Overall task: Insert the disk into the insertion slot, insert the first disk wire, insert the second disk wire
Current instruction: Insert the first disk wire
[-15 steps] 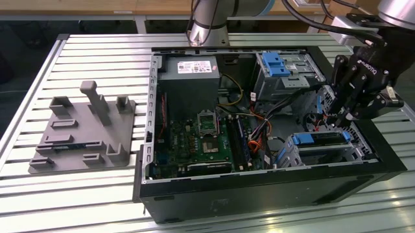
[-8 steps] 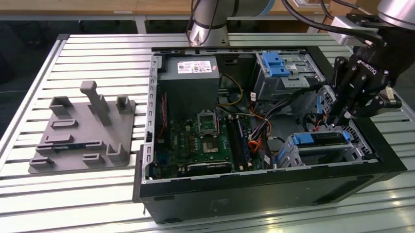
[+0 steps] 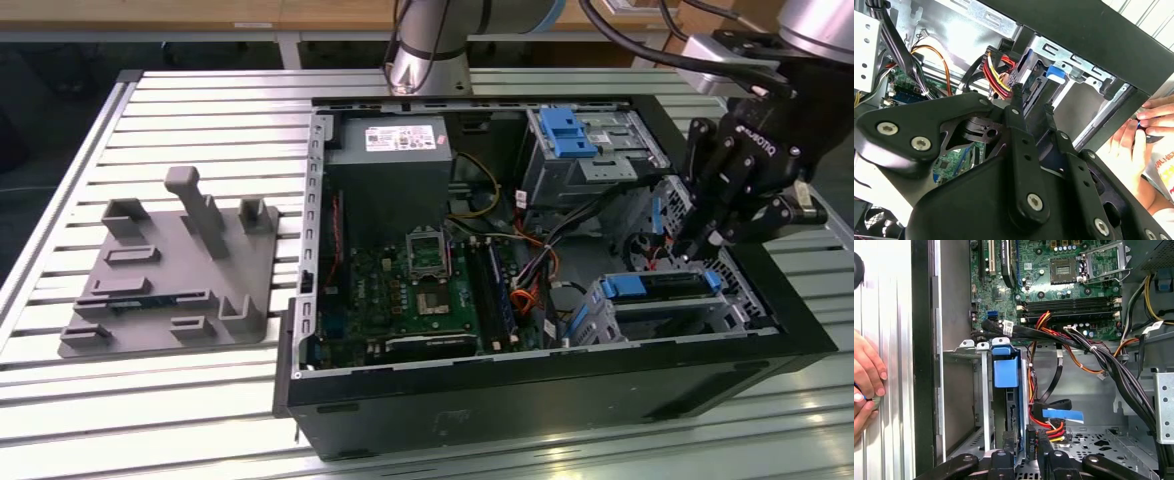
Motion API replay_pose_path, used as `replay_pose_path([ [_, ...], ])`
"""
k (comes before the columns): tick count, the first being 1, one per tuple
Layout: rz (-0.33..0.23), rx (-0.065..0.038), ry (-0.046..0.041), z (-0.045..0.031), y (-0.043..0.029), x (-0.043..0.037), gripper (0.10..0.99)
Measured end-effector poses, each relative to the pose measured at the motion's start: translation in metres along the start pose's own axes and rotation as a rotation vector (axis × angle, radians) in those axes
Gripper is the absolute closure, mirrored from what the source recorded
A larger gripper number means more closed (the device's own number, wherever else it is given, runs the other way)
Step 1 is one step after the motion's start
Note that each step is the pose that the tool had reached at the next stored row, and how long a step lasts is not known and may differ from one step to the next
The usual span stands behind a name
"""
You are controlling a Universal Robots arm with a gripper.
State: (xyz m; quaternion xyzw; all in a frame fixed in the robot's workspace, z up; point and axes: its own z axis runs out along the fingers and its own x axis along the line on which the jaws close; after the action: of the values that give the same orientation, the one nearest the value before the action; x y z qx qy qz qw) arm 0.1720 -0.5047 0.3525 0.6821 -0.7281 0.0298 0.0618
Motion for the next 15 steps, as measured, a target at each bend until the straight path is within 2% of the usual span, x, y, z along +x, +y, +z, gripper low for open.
replay_pose_path([
  [9,0.000,0.000,-0.0057,0.0006,0.0013,0.0010,0.765],
  [10,0.000,0.000,-0.0070,0.0007,0.0013,0.0010,0.776],
  [11,0.000,0.000,-0.0081,0.0008,0.0013,0.0010,0.843],
  [12,0.000,0.000,-0.0092,0.0008,0.0013,0.0010,0.843],
  [13,0.000,0.000,-0.0106,0.0009,0.0013,0.0011,0.910],
  [15,0.000,0.000,-0.0144,0.0012,0.0013,0.0012,0.922],
])
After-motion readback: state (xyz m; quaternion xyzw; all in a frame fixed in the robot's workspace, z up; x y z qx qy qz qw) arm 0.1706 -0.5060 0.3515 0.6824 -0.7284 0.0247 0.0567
